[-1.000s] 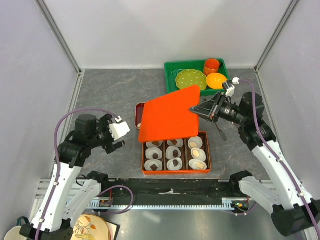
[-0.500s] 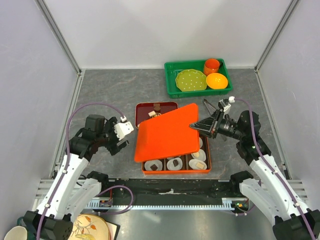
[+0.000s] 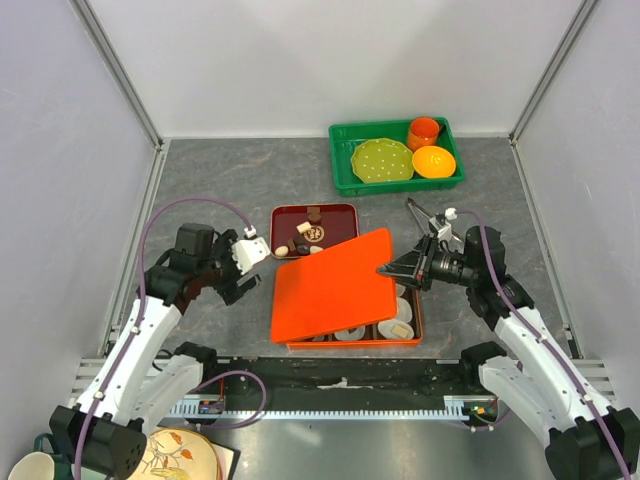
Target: Pack the chocolate
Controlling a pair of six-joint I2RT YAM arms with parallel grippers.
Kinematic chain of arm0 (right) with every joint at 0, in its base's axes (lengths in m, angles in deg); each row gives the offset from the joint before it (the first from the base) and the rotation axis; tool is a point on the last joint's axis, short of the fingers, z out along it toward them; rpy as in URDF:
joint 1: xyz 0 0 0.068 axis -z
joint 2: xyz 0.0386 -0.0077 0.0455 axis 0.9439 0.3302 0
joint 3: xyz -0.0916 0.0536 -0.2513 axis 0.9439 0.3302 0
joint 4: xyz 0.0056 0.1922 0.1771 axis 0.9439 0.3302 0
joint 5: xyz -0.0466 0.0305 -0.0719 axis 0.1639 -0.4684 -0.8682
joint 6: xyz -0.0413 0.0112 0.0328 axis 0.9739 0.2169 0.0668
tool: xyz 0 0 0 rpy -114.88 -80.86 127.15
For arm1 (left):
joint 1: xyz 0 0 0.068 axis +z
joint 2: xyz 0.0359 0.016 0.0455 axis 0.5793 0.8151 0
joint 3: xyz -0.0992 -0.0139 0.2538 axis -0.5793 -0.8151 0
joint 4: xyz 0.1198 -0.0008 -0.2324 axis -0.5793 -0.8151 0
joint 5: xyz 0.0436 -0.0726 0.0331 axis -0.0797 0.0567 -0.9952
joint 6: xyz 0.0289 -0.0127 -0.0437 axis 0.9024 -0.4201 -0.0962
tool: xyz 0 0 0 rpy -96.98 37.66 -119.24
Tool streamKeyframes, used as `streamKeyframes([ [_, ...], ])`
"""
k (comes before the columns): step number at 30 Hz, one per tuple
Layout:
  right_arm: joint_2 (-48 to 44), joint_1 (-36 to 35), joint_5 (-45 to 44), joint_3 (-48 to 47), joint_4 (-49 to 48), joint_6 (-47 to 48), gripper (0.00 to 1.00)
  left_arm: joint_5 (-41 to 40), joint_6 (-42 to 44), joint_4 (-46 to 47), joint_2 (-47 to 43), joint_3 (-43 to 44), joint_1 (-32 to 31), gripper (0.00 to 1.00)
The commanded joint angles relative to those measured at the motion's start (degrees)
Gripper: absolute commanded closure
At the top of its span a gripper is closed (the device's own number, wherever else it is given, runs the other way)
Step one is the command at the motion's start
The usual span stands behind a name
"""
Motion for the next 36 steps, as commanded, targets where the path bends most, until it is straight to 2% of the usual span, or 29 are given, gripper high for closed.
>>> streamKeyframes([
  [1,3.4,0.3,-2.4,-4.7,16.7,15.2,1.0,0.6,-1.4,1.9,0.6,1.1,-0.1,0.1],
  [7,8.1,0.2,-12.3,-10.1,31.9,27.3,1.0,-1.0,-0.4,3.6,2.3,-2.2,-0.1,0.11],
  [13,10.6,0.2,-19.8,-11.2,37.7,31.4,1.0,-3.6,1.5,5.8,3.7,-5.3,-0.1,0.12],
  [21,13.1,0.2,-27.3,-8.6,39.8,36.3,1.0,-4.8,2.0,8.3,4.6,-7.4,-0.2,0.13],
  [26,13.8,0.2,-31.7,-6.5,39.1,38.0,1.0,-8.2,1.7,9.2,8.4,-5.7,-0.3,0.15],
  [36,16.6,0.2,-35.4,-5.5,38.2,38.7,0.99,-5.7,-0.4,8.5,11.9,-3.1,-1.2,0.16],
])
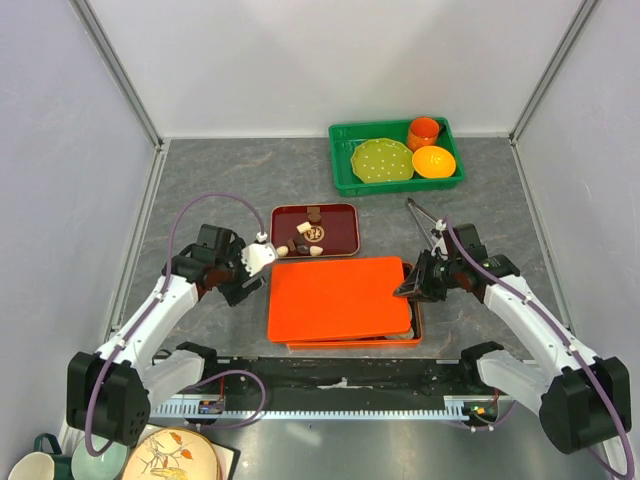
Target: Pack the chocolate
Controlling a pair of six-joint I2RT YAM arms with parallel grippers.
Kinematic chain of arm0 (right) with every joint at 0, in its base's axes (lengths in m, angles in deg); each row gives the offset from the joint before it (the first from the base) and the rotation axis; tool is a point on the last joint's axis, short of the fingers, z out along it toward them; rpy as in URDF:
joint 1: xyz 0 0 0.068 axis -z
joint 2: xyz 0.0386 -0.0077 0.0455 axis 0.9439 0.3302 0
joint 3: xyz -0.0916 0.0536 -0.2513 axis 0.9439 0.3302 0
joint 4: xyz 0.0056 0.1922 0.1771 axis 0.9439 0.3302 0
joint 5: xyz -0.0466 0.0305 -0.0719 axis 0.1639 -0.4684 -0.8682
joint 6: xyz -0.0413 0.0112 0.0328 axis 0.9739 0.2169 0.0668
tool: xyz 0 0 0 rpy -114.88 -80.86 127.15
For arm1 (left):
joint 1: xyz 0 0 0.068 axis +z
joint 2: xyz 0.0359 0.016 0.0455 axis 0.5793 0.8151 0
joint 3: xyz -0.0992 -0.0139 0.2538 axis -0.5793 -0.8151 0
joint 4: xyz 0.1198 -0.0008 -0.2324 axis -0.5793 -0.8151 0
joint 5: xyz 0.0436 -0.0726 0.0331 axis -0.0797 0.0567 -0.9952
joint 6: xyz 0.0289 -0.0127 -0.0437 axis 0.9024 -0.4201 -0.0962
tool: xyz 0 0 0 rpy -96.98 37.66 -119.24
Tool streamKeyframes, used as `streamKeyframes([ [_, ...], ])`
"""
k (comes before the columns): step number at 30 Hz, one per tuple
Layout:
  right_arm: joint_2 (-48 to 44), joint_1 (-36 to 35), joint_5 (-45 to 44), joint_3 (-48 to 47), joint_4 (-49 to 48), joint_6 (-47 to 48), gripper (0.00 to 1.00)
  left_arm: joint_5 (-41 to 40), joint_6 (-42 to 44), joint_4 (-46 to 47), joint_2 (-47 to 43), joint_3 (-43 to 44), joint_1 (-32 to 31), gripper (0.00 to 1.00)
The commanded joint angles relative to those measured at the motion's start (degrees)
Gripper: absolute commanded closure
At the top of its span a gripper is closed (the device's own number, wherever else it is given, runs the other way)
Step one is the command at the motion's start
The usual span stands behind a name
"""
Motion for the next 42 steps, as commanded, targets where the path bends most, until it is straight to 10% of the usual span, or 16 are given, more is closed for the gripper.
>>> streamKeyframes([
  [1,2.3,0.1,-12.4,1.4,4.9,5.2,0.98,1.8,-1.3,0.8,0.1,3.8,-1.1,0.16],
  [21,0.1,0.1,-12.2,0.5,7.7,3.9,0.75,-2.0,-5.0,0.4,2.5,6.8,-10.5,0.18],
  [35,0.4,0.0,-9.8,-18.1,12.9,1.5,0.69,-4.6,-4.5,1.4,1.9,5.5,-11.1,0.19],
  [42,3.1,0.5,-27.1,-19.8,17.0,0.0,0.94,-7.1,-3.9,3.1,2.0,5.1,-11.1,0.2],
])
